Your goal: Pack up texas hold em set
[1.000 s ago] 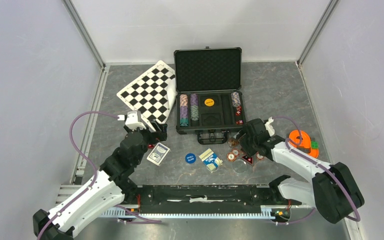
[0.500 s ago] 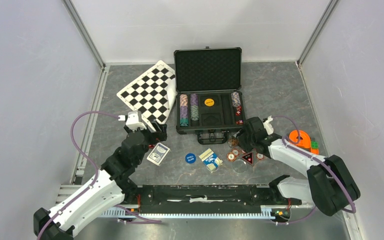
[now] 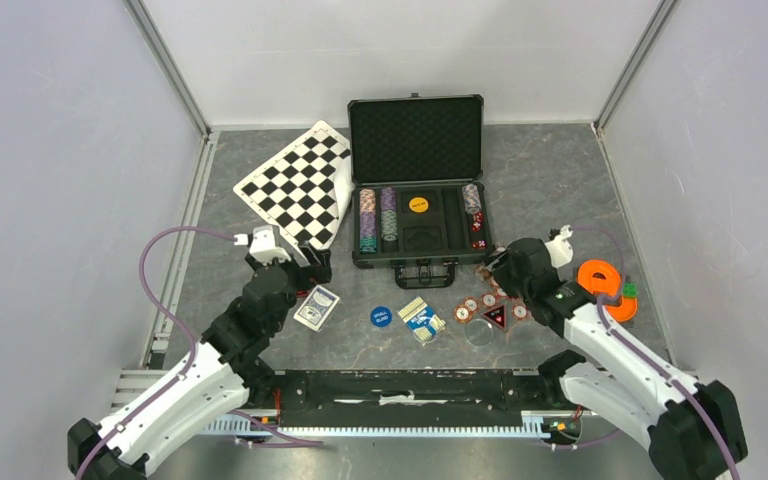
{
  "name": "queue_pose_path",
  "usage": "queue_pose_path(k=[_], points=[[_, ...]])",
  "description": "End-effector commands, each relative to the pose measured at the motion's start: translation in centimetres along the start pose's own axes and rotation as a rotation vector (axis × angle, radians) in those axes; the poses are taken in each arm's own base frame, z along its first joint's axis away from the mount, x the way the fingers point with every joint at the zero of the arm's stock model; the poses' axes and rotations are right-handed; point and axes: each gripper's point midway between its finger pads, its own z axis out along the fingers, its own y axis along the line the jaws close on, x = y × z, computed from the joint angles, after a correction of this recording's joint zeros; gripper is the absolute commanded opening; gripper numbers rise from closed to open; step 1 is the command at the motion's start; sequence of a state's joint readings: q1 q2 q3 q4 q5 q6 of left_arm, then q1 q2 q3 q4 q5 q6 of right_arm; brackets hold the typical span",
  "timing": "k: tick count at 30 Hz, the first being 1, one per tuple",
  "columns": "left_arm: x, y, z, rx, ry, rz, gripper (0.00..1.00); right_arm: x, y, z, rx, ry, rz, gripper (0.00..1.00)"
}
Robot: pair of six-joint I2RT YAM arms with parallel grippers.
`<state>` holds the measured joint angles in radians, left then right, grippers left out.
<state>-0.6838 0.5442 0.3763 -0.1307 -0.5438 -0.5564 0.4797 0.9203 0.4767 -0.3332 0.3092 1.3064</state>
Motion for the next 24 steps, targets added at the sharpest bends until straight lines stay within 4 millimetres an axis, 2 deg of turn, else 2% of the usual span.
queue_pose_path(k=[1,3,6,10,16,18,24], points=[[-0.7,-0.4,0.4,0.004,-0.032,-0.014,1.00,-4.5,3.7,-2.3,-0.094,-0.167,-0.154,0.32],[-0.3,-0.9,0.6,0.029,-0.018,-0.005,1.00,-5.7,6.6,-3.2,-0.181,-0.199,-0.275,0.32],[0.1,-1.9,0.8,0.072,0.008,0.005,1.00,-6.5,11.4,-4.2,-0.307,-0.210,-0.513,0.38],[0.6,-2.6,0.9,0.104,0.036,0.019,1.00,-5.9,15.4,-3.3,-0.371,-0.146,-0.773,0.38],[1.0,-2.5,0.9,0.115,0.037,0.033,1.00,-4.0,18.5,0.5,-0.404,-0.026,-0.941,0.35],[0.5,-2.7,0.9,0.125,0.014,0.024,1.00,-4.2,19.0,1.9,-0.377,-0.026,-0.974,0.35],[0.5,-2.6,1.0,0.128,0.000,0.026,1.00,-5.4,19.4,5.7,-0.266,-0.052,-1.076,0.35]])
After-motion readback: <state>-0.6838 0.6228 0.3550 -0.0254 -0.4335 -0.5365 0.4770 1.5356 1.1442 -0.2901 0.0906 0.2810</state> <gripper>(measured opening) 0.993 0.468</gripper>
